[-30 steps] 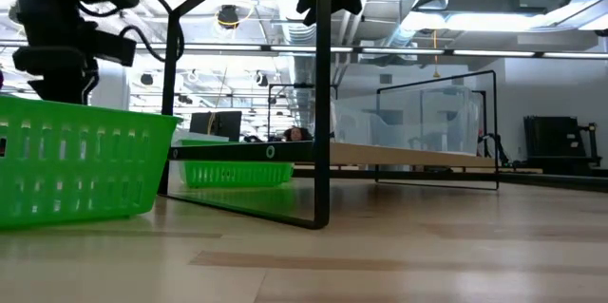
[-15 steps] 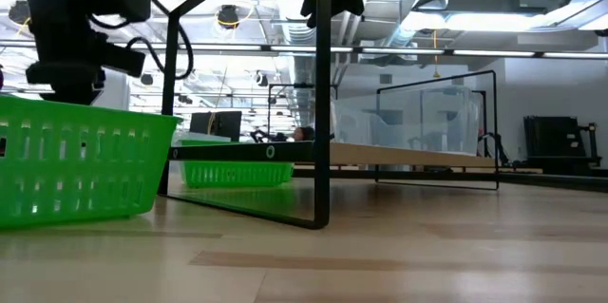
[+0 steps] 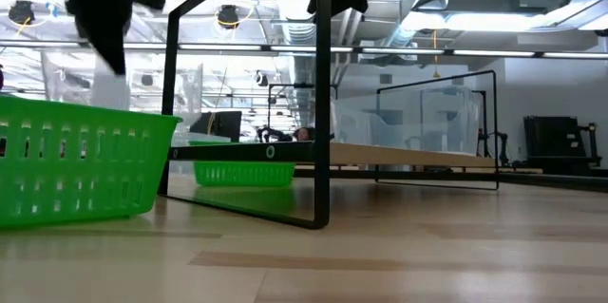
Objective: Stack baskets on shelf by color
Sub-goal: Stack the bottom transparent bin on the other transparent bin on the shelf
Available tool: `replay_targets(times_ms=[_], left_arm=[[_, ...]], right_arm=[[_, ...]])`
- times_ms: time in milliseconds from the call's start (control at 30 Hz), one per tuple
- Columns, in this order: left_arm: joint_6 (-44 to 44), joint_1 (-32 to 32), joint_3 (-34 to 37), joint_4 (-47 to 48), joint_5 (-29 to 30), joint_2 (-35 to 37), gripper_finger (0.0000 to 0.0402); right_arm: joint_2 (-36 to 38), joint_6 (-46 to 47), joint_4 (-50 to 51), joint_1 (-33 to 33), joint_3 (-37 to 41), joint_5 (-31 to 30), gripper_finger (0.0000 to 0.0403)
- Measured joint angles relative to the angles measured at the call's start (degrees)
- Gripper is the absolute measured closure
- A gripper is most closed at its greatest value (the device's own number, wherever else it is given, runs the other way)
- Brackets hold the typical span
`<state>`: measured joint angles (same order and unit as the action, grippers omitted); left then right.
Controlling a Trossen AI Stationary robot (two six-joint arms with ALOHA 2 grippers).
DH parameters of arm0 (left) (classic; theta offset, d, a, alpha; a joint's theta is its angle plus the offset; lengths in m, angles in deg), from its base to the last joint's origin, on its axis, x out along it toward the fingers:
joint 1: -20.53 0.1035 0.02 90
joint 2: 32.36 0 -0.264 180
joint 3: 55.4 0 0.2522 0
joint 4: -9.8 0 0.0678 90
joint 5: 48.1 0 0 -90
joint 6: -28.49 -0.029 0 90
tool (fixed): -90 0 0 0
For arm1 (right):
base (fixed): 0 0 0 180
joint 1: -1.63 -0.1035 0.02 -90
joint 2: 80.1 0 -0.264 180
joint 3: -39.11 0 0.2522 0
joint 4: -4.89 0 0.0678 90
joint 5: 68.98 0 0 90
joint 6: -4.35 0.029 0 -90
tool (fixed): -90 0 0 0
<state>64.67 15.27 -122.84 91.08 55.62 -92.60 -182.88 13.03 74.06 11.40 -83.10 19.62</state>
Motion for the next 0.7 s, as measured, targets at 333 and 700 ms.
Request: replay_targets(times_ms=[333,700], left_arm=[[-16.3,-1.4,-15.7,4.7,-3.5,-0.2,0.0401],[-28.3,2.3,-22.6,5.3,-7.7,-6.4,0.0401]], right_arm=[[1.8,-1.8,-0.1,1.0,0.1,0.0,0.0239],[10.5,-14.0,-2.5,-3.5,-0.1,0.6,0.0238]])
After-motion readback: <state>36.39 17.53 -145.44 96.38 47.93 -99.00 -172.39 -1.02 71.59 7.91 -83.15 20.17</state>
